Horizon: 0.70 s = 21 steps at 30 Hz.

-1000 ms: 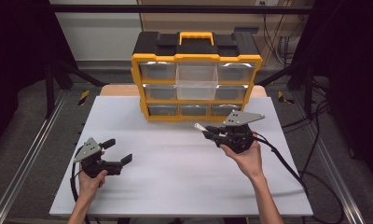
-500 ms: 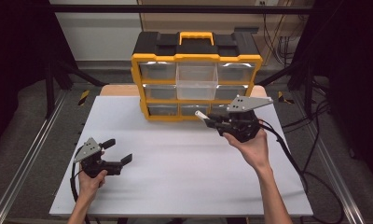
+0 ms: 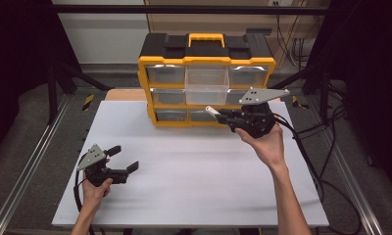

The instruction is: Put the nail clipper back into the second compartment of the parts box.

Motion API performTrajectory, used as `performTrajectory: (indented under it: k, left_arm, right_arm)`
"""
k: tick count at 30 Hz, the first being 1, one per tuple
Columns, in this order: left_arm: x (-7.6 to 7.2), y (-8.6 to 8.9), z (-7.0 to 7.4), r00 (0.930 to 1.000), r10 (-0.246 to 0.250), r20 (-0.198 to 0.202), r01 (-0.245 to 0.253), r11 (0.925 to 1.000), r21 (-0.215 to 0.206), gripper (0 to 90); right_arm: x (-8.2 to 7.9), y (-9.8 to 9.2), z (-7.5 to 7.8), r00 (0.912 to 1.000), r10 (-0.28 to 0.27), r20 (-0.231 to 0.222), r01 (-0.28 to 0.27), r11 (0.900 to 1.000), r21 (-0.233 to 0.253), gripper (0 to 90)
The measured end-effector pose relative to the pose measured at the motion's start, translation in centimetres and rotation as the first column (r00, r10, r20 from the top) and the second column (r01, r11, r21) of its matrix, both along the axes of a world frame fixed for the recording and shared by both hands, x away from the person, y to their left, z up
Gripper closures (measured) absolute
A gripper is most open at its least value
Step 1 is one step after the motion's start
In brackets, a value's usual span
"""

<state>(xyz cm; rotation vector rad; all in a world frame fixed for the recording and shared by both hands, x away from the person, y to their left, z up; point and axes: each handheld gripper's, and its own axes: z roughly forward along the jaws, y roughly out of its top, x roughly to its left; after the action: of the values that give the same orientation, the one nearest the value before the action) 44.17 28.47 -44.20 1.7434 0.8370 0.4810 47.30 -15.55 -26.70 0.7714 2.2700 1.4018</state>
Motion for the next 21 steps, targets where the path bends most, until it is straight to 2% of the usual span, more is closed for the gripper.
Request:
performTrajectory:
  k: [21]
  left_arm:
    - [0.0, 0.0, 0.0, 1.0000, -0.001, -0.003, 0.001, 1.0000, -0.003, 3.4]
  right_arm:
    - [1.2, 0.2, 3.2, 0.9992, -0.013, 0.037, 0.012, 1.000, 0.013, 77.3]
